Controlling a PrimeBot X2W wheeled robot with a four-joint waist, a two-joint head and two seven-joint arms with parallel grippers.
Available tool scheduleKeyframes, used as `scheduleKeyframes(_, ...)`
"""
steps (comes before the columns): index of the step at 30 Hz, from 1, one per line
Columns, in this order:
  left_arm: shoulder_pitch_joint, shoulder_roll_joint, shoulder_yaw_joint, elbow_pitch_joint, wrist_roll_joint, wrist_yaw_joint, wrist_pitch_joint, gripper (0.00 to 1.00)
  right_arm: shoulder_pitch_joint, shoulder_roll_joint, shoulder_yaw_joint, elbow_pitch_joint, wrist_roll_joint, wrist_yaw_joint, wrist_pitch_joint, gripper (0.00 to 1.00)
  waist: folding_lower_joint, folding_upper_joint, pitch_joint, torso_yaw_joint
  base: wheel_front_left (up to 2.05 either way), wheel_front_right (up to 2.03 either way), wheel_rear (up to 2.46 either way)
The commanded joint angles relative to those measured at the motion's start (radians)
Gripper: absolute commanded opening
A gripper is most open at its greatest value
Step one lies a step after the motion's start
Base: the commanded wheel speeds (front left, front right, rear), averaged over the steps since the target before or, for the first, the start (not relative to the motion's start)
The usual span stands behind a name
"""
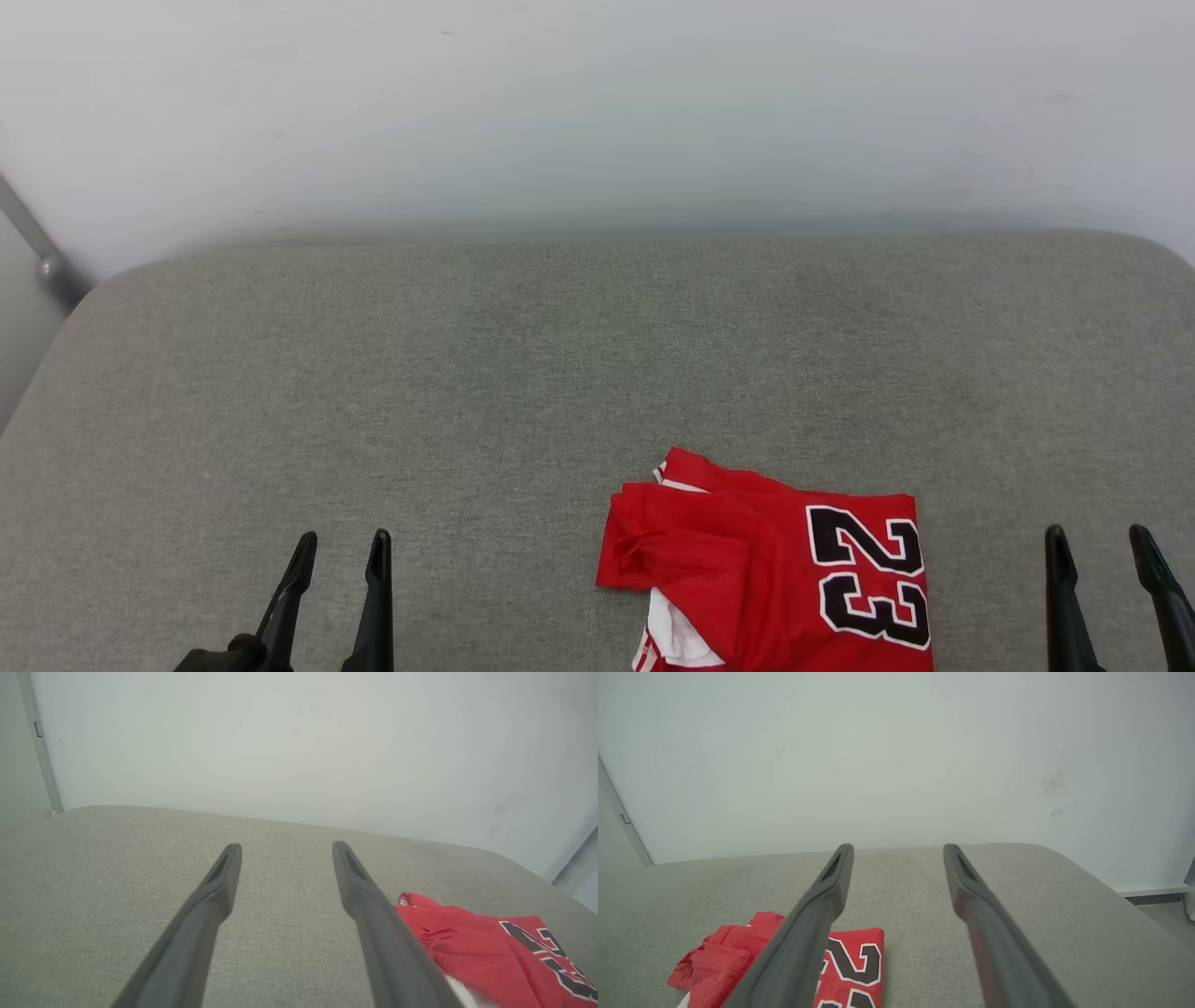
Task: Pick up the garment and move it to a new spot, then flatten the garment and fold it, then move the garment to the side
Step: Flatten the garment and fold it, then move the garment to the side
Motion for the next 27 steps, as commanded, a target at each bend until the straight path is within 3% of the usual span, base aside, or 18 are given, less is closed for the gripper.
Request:
scheduleKeyframes(1, 0.011, -0.001, 0.001, -0.004, 0.012, 0.001, -0.002, 1.00, 0.010, 0.008, -0.009, -0.002, -0.006, -0.001, -0.001, 1.00, 0.0000, -0.0001, 0.000, 0.000, 0.00, 0.00, 0.00)
scheduleKeyframes(27, 0.015, -0.022, 0.005, 0.008, 0.031, 0.001, -0.002, 1.00, -0.020, 0.024, 0.000, 0.024, -0.011, -0.001, -0.001, 1.00, 0.0000, -0.0001, 0.011, -0.010, 0.00, 0.00, 0.00)
